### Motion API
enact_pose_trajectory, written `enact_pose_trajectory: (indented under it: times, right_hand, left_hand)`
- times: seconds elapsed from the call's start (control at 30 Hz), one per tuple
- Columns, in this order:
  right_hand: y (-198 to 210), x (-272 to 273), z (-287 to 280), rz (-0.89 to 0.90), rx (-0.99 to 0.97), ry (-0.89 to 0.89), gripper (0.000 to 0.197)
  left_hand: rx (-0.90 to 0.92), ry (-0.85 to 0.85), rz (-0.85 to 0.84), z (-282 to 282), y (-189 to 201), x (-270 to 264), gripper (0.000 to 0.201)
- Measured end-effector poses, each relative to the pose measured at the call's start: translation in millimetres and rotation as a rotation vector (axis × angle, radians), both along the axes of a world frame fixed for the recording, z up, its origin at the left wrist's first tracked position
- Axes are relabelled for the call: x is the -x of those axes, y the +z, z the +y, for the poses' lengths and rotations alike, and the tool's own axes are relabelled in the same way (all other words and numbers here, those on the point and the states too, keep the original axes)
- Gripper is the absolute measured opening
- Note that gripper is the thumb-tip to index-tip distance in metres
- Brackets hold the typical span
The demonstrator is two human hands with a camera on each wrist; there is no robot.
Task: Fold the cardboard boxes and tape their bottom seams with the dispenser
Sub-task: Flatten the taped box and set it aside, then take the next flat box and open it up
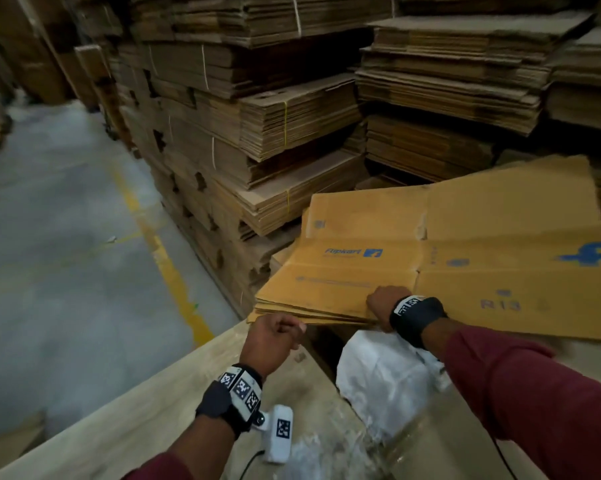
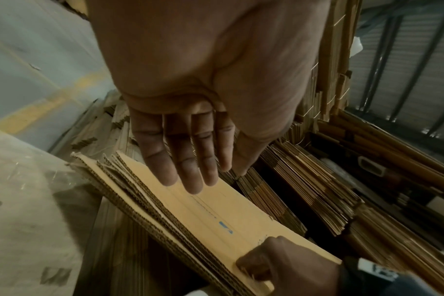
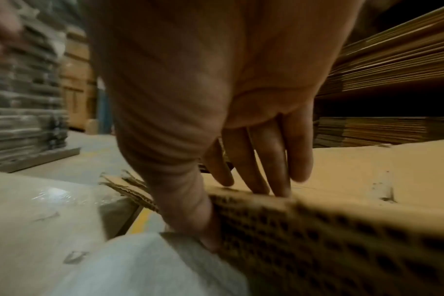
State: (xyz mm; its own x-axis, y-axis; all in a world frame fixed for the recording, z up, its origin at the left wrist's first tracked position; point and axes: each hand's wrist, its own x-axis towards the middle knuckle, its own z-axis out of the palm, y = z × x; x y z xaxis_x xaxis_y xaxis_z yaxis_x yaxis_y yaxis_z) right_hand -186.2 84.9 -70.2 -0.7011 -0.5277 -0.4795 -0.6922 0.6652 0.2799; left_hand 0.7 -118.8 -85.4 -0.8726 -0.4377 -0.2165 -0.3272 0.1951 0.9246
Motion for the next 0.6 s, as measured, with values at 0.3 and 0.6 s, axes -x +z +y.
enact_pose_trajectory:
  times: [0.3, 0.6]
  right_hand:
    - [65, 35, -16, 0.062, 0.087, 0.083, 0.023]
    - [205, -22, -74, 0.362, 0.423, 0.105, 0.041]
  left_hand:
    - [-0.012, 0.023, 0.064, -13, 12, 17, 0.003]
    - [-0.074, 0.121, 0.14, -71, 51, -35, 0.004]
